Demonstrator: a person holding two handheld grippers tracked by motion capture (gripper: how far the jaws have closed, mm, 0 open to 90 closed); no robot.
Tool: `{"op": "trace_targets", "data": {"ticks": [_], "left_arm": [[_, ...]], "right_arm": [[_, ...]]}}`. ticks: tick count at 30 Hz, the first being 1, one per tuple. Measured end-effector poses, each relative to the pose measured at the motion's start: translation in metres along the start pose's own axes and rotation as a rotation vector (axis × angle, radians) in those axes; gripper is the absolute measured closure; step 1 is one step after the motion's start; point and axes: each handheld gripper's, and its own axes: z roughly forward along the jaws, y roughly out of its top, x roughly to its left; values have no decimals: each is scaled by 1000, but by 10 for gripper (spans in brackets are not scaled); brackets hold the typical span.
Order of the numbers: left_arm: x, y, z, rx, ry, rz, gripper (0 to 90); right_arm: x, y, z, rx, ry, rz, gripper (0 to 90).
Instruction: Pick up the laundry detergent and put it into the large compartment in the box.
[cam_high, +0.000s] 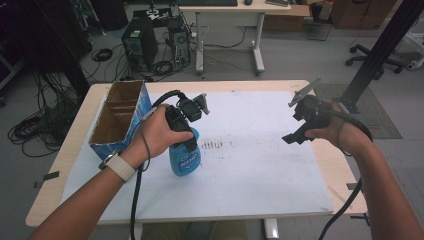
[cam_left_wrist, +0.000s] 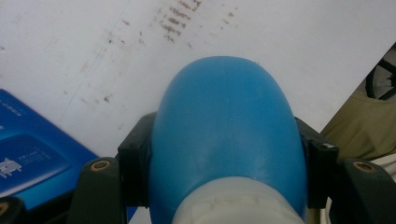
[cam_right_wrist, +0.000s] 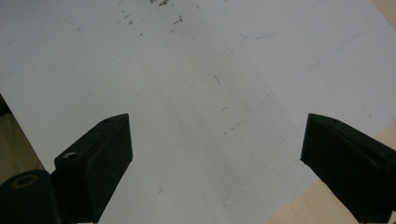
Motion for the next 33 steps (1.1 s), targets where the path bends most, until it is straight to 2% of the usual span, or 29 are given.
{"op": "trace_targets", "data": {"ticks": [17, 28, 33], "left_arm": [[3, -3, -32, -13, 20, -97, 372], [9, -5, -56, -26, 40, -144, 372], [14, -5, -67, -35, 48, -181, 372]], "right_arm": [[0, 3, 2, -1, 6, -8, 91], [0, 6, -1, -4, 3, -15, 91], [0, 7, -1, -5, 3, -14, 91]]}}
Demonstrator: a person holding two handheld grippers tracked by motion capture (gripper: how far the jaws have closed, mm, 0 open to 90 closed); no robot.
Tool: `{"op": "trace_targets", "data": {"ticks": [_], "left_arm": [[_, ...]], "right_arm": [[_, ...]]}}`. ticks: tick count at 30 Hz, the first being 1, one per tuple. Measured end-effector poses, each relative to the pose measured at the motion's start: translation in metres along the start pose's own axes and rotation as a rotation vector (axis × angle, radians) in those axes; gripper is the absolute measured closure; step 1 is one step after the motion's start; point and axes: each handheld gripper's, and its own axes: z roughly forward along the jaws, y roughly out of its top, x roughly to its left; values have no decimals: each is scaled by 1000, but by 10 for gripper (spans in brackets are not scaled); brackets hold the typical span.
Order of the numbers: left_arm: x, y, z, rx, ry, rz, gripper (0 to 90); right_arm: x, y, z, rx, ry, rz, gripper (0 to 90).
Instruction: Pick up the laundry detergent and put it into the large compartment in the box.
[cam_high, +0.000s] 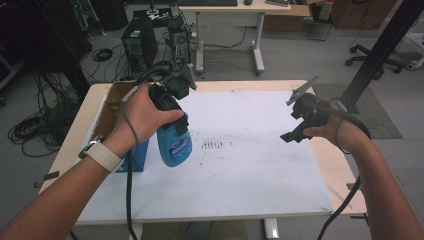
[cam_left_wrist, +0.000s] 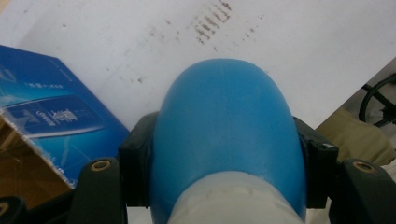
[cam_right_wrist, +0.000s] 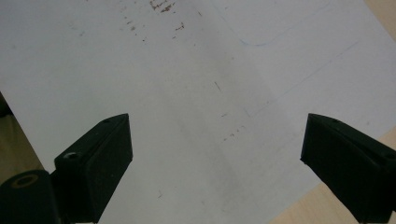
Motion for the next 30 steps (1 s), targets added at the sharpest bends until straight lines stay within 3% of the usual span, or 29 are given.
{"op": "trace_targets", "data": {"ticks": [22, 30], "left_arm": [[27, 0, -39, -25, 25, -146, 372], [36, 1, -51, -25, 53, -187, 373]], "right_arm": [[-2, 2, 2, -5, 6, -3, 91], [-3, 1, 3, -8, 6, -1, 91]]}}
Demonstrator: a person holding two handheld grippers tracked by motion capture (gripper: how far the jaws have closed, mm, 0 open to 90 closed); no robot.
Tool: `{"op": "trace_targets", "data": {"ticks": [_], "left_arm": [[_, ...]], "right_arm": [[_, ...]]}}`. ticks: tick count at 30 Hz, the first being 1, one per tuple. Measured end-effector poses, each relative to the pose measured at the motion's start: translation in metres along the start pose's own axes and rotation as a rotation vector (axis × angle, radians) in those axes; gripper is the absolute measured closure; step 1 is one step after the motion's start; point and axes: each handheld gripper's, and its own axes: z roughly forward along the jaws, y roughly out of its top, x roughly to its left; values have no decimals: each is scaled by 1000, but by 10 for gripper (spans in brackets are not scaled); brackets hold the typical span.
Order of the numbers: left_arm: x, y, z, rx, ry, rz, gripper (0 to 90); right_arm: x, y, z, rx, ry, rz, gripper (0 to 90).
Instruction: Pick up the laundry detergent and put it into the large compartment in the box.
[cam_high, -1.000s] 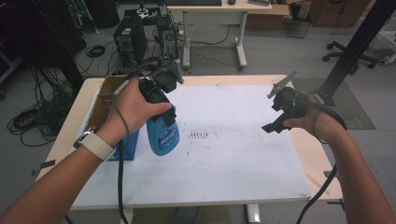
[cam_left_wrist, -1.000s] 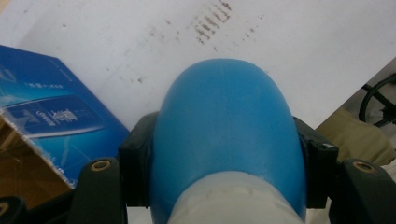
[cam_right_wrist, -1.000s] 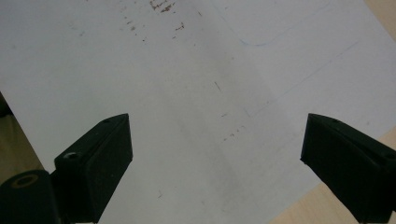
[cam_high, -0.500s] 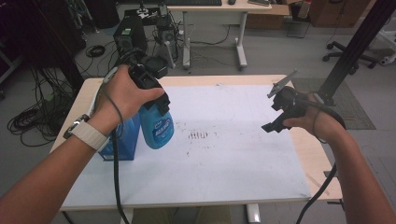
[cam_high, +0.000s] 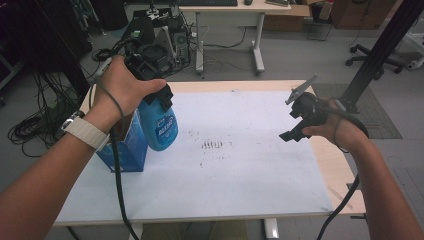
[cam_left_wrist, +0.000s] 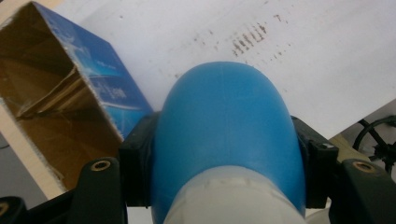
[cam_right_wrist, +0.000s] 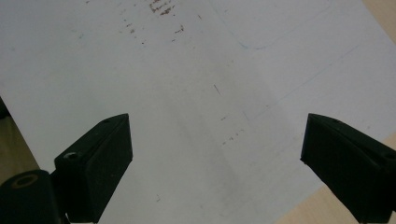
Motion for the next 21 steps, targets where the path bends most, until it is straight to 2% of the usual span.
{"op": "trace_targets", "data": {"ticks": [13, 21], "left_arm": [[17, 2, -19, -24, 20, -81, 373], [34, 2, -29, -40, 26, -141, 373]], "right_arm": [[0, 1, 0, -5, -2, -2, 91], [-1, 3, 1, -7, -1, -3, 91]]}}
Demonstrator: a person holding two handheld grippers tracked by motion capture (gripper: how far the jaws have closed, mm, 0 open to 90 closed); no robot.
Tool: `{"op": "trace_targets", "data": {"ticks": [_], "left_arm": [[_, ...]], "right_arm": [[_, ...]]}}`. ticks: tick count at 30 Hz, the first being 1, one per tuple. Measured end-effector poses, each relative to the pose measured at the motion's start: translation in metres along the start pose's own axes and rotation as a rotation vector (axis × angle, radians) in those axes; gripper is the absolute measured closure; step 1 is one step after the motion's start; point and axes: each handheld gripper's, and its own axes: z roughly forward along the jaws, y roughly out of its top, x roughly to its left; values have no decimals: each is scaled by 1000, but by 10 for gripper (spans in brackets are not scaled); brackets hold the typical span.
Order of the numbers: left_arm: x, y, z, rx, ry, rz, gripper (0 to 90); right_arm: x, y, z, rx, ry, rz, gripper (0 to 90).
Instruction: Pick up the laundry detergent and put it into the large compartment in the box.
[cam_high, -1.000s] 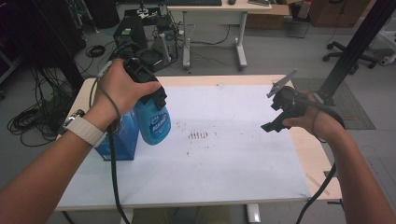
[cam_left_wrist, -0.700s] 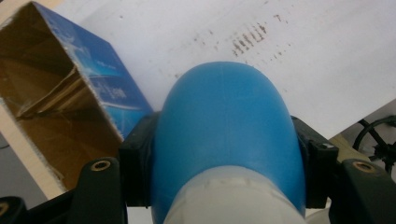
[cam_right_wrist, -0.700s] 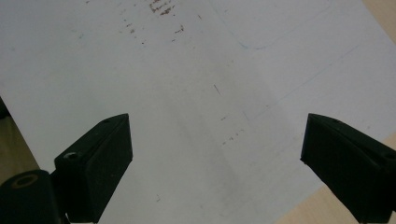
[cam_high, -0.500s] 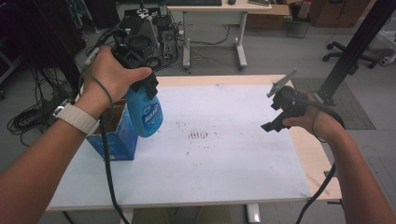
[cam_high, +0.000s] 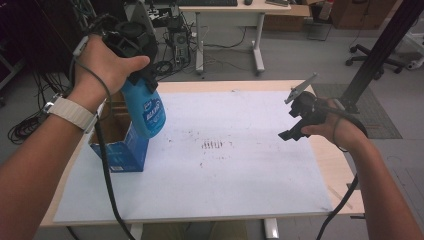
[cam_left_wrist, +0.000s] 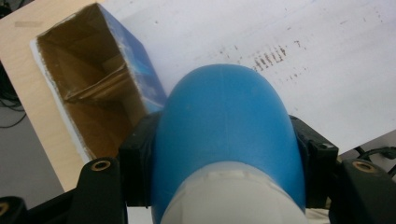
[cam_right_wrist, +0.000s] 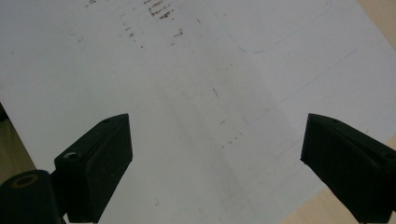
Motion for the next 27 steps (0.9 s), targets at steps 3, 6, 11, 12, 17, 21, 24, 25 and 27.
{"op": "trace_targets", "data": {"ticks": [3, 6, 11, 12, 17, 21, 24, 25, 27], "left_arm": [[7, 0, -2, 5, 6, -17, 373], [15, 0, -4, 10, 9, -38, 373], [27, 0, -8, 9, 21, -75, 373], [28, 0, -9, 7, 22, -84, 373], [41, -2, -12, 7, 40, -112, 373], [50, -3, -13, 12, 52, -137, 374], [55, -4, -13, 8, 56, -156, 373], [58, -4, -13, 4, 57, -163, 374], [61, -5, -13, 4, 59, -172, 374]], "right_arm": [[-1, 0, 0, 3, 0, 1, 91], [-1, 1, 1, 0, 1, 2, 91], [-2, 1, 2, 4, 3, 0, 91], [-2, 2, 3, 4, 3, 1, 91], [-3, 2, 3, 5, 3, 1, 91], [-3, 3, 4, 4, 3, -1, 91], [-3, 3, 5, 4, 5, 0, 91], [-3, 3, 5, 5, 5, -1, 91], [-4, 4, 5, 6, 6, 0, 91]]}}
